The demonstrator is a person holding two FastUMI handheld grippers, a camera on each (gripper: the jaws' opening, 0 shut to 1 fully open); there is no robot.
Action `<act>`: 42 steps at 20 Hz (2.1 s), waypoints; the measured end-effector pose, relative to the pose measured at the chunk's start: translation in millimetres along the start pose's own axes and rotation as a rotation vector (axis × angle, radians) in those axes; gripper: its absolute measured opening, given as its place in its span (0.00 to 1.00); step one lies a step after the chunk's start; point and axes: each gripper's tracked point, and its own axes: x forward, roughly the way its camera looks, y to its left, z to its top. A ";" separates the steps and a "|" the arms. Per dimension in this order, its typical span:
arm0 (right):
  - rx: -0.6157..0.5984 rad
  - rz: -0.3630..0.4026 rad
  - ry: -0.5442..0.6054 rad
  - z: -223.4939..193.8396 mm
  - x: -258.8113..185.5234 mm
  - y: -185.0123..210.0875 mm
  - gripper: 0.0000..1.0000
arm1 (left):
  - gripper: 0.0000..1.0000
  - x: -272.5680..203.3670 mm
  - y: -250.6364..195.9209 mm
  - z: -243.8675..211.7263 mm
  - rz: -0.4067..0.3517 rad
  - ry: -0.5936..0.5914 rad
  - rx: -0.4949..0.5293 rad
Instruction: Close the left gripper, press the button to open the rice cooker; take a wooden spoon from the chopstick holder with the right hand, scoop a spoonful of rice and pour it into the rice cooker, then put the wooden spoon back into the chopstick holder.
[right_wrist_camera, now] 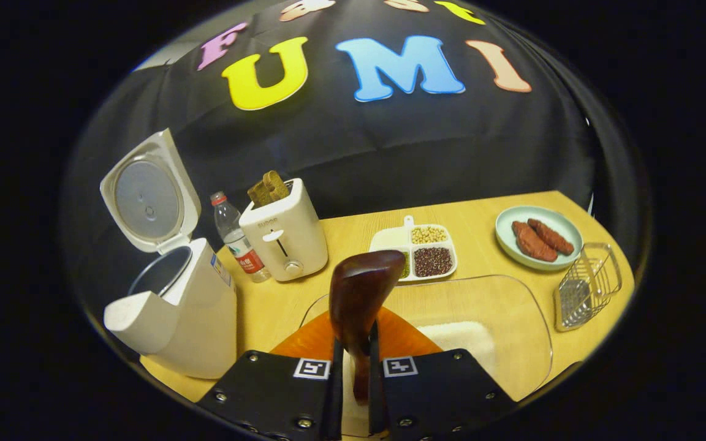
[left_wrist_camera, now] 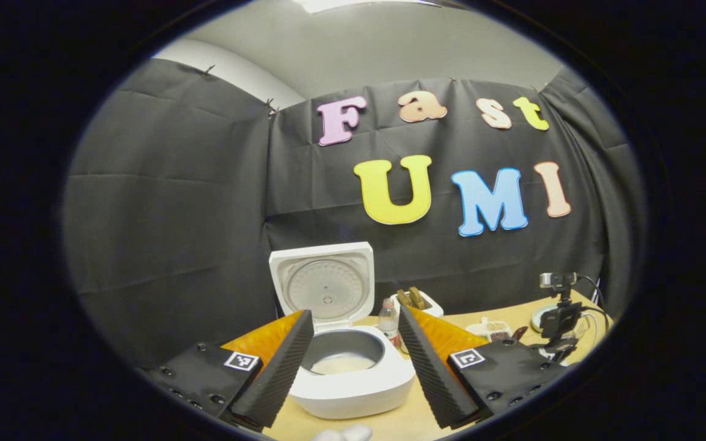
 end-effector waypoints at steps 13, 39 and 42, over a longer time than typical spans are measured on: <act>0.549 0.120 -0.020 21.0 -9.5 -40.1 0.17 | 0.99 2.2 -3.2 14.3 -0.014 -0.021 0.018; 0.781 0.265 -0.139 137.3 -84.4 5.4 0.17 | 0.99 -12.9 19.7 8.9 -0.010 -0.030 0.008; 0.774 0.312 -0.110 142.2 -81.2 61.2 0.17 | 0.99 -19.9 32.7 1.3 0.005 -0.018 0.000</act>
